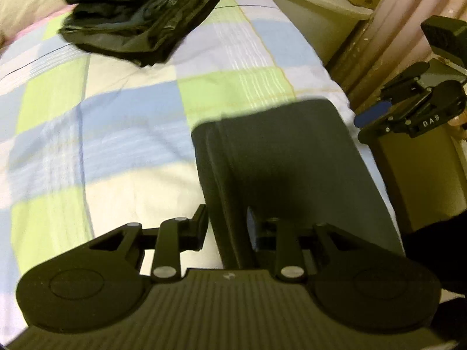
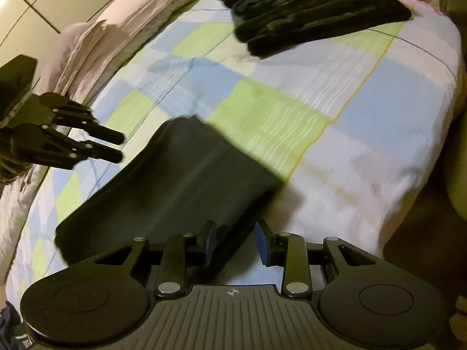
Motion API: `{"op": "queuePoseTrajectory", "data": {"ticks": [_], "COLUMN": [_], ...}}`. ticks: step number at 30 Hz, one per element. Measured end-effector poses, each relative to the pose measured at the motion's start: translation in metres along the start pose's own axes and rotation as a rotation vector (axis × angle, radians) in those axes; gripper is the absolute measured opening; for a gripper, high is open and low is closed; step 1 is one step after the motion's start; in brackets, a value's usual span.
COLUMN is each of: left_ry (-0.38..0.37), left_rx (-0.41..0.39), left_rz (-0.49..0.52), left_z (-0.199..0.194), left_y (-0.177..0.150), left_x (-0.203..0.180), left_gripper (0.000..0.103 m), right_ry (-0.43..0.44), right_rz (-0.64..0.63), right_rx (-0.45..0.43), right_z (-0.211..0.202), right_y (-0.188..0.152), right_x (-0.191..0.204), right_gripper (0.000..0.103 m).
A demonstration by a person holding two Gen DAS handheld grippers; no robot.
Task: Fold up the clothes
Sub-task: 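Lay the held hem end onto the waistband with the left gripper, then open the left gripper and release the folded pants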
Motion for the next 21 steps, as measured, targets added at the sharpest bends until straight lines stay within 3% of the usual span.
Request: {"op": "queuePoseTrajectory", "data": {"ticks": [6,11,17,21], "left_ry": [-0.079,0.014,0.055,0.081], "left_rx": [-0.027,0.012,0.009,0.007], "left_rz": [0.009,0.027,0.057,0.059], "left_z": [-0.035,-0.008,0.024,0.02], "left_y": [-0.088,-0.115,-0.122,-0.125], "left_x": [-0.048,-0.05,-0.049,-0.053], "left_gripper": [0.024,0.026,0.027,0.027], "right_ry": [0.066,0.08,0.008,-0.015], "right_rz": [-0.11,-0.244,-0.213,-0.211], "right_rx": [0.0,0.016,0.06,0.099], "right_z": [-0.009,0.02,0.045,0.046], "right_y": [-0.059,-0.098,-0.129,-0.13], "right_x": [0.092,0.152,0.143,0.143], "right_gripper": [0.033,0.033,0.033,0.033]}}
Point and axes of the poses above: each gripper's, at about its wrist camera, not at the fingertips, and z roughly the way its jaws point, x to its left, y to its top, the point moved 2 cm from there along z, roughly the way its jaws point, and after that the axes turned 2 degrees about -z, right-handed, at the moved point
